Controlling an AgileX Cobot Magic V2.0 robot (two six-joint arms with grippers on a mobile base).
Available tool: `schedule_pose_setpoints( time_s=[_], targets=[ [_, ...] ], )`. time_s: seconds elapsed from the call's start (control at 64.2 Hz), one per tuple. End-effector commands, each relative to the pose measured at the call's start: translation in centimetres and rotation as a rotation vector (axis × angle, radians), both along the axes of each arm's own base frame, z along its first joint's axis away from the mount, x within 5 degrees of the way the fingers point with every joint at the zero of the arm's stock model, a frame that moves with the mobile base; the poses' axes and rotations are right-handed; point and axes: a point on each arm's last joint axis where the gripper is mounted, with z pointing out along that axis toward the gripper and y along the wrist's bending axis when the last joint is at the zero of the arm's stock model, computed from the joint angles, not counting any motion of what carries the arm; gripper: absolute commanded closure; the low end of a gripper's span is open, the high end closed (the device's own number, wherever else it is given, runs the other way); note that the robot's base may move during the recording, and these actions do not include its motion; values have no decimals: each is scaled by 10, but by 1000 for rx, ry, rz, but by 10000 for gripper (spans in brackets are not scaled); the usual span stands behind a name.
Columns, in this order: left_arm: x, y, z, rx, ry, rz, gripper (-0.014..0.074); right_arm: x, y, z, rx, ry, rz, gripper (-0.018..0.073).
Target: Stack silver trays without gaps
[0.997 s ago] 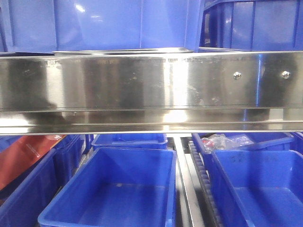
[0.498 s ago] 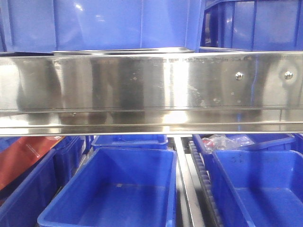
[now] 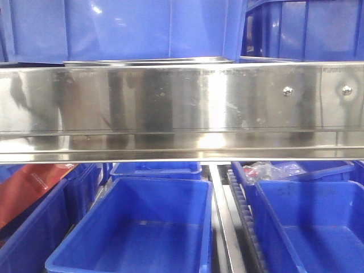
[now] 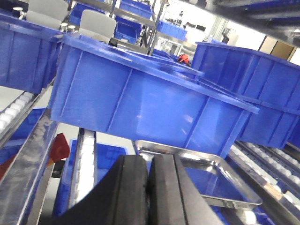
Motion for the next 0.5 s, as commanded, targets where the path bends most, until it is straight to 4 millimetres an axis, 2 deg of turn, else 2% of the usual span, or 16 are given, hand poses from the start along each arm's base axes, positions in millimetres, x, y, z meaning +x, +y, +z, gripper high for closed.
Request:
schedule_pose_setpoints(
  time_s=[0.0, 0.125, 0.249, 0.343, 0.483],
  targets=[
    [4, -2, 5, -4, 40, -22, 605, 6, 4, 4, -48, 47, 52, 629],
    [17, -6, 25, 12, 102, -46, 605, 21, 10, 10, -81, 58, 119, 629],
    [45, -10, 49, 80, 144, -66, 613, 44, 21, 8, -81, 112, 197, 624],
    [67, -19, 59, 108, 163, -112, 613, 61, 33, 8, -92, 118, 252, 624],
    [92, -32, 68, 169, 156, -153, 613, 87, 47, 20, -124, 115, 276, 624]
  ],
)
